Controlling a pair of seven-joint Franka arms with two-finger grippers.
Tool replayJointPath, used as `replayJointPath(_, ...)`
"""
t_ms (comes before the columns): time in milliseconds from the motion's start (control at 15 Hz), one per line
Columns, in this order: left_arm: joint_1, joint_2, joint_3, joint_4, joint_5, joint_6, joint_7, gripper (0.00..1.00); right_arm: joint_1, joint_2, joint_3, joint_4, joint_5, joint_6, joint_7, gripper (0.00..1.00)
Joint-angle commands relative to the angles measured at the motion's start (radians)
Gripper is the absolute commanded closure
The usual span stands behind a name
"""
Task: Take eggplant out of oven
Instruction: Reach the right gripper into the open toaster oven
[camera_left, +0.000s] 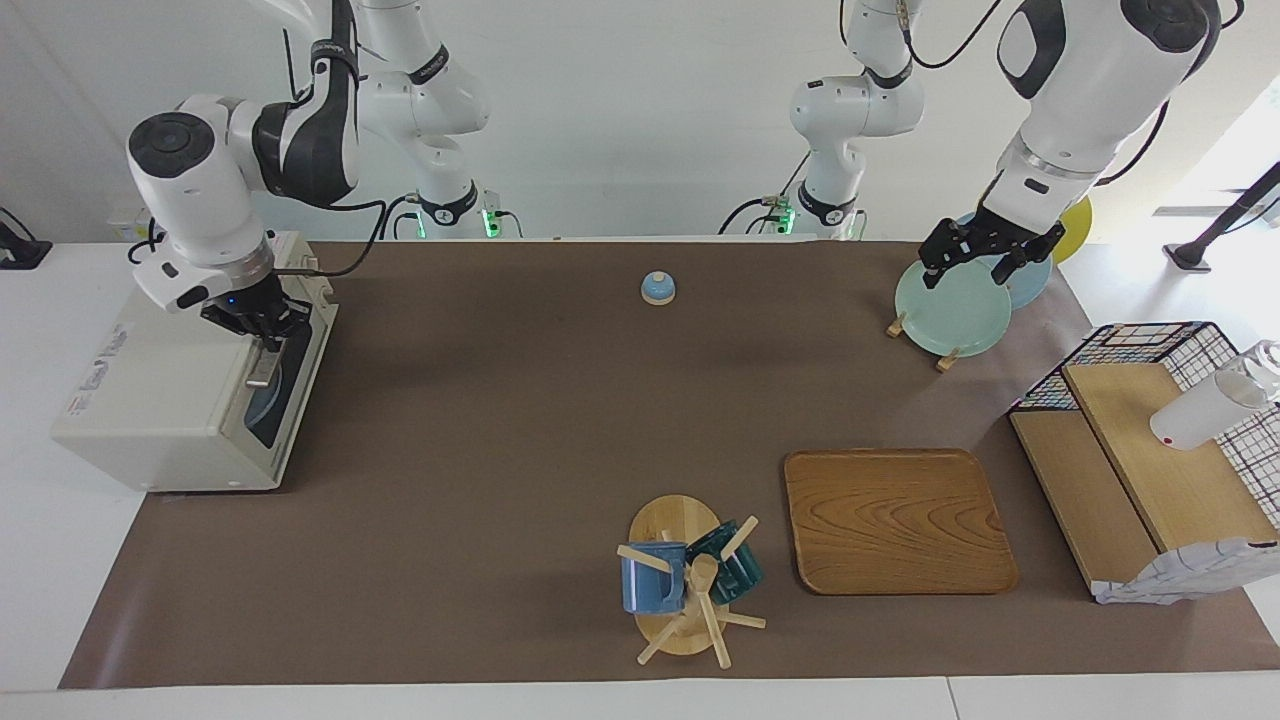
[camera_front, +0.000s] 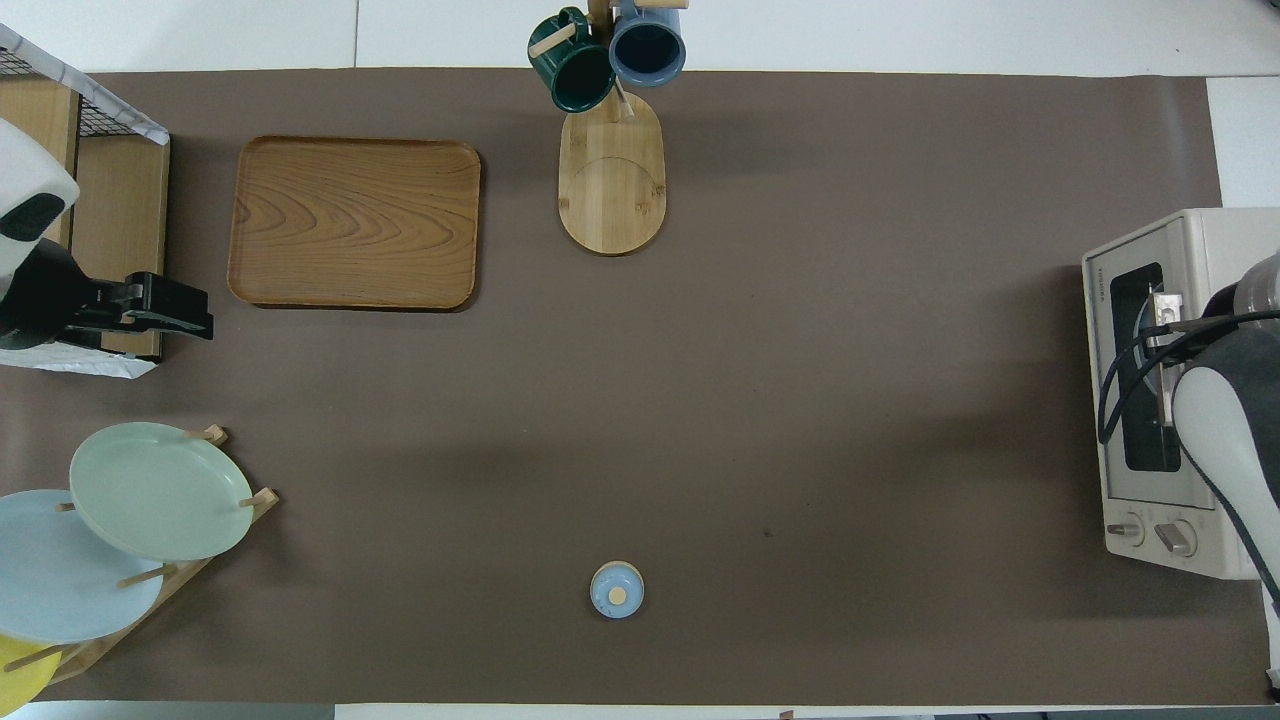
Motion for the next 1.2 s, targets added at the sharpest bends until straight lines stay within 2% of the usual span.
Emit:
replayJointPath(0,0.016,-0.003,-0.014,0.016,0.018,-0.024,0.001,0.0,-0.003,-0.017,0.003,-0.056,-0.022,0.062,0.012,1.0)
replayJointPath(267,0.016,-0.003,-0.014,0.016,0.018,-0.03,0.001,0.0,0.058,0.009,0.005,-0.06,-0.017,0.114,0.018,1.0)
replayJointPath(467,0.014,-0.003,-0.014,0.016,0.018,-0.024,-0.001,0.0,0.118,0.035,0.006,-0.068,-0.013,0.137,0.112,1.0)
replayJointPath(733,0.017,-0.003,-0.012,0.016,0.018,-0.027,-0.001,0.0,0.122,0.056,0.006,-0.145,-0.002,0.261,0.115,1.0)
replayJointPath(1133,0.017,-0.003,-0.011,0.016,0.018,-0.032,-0.001,0.0,0.126,0.087,0.008,-0.194,0.035,0.377,0.116,1.0)
